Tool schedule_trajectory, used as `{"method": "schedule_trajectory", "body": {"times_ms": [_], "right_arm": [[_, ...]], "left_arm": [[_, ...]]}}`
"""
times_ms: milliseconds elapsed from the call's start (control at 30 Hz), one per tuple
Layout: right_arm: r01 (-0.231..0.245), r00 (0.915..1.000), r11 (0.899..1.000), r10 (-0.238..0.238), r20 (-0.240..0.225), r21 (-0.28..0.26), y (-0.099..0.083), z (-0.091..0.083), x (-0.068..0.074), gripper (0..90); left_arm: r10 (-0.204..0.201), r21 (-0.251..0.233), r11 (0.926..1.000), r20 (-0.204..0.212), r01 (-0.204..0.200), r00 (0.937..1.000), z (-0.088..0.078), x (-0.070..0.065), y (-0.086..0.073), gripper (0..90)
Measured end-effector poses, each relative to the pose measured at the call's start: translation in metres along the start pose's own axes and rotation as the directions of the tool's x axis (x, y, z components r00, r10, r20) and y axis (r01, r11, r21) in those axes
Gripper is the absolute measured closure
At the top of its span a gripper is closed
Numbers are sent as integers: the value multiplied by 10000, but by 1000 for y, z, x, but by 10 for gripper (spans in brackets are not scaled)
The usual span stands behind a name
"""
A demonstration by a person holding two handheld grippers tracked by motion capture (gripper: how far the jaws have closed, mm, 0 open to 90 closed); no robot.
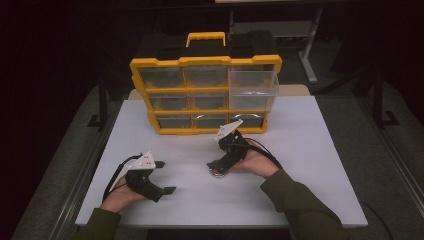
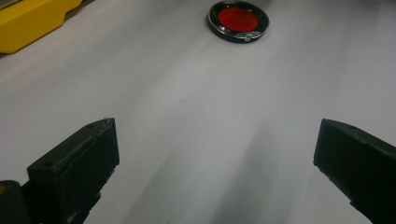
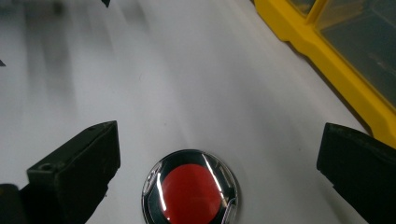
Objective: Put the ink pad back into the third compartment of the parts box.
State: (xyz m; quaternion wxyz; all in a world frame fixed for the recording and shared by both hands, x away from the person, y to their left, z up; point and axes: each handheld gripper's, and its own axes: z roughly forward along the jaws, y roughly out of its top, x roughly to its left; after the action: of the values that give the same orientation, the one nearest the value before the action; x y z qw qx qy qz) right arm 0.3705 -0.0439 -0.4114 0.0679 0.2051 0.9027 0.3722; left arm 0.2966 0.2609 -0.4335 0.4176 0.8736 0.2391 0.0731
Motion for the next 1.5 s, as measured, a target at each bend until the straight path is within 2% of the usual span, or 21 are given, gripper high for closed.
{"method": "schedule_trajectory", "body": {"times_ms": [267, 467, 900, 1100, 1233, 1500], "right_arm": [[220, 9998, 9990, -220, -10, 401, -2, 4, 1, 0], [192, 9998, 9968, -185, -98, 781, -4, 8, 1, 0], [593, 9977, 9869, -536, -421, 1503, -8, 19, 4, 0], [733, 9966, 9825, -656, -503, 1715, -9, 23, 5, 22], [663, 9969, 9802, -571, -542, 1865, -10, 25, 6, 37], [726, 9962, 9744, -607, -619, 2129, -12, 27, 6, 123]], "left_arm": [[9, 7, 10000, 4, -9, 10000, 0, 0, 0, 0], [4, 10, 10000, 1, -4, 10000, 0, 0, 0, 0], [11, 38, 10000, 2, -11, 10000, 0, 0, 0, 0], [10, 38, 10000, 3, -10, 10000, 1, 0, 0, 0], [19, 44, 10000, 1, -19, 10000, 1, 0, 0, 0], [25, 54, 10000, -2, -25, 10000, 1, 0, 0, 0]]}}
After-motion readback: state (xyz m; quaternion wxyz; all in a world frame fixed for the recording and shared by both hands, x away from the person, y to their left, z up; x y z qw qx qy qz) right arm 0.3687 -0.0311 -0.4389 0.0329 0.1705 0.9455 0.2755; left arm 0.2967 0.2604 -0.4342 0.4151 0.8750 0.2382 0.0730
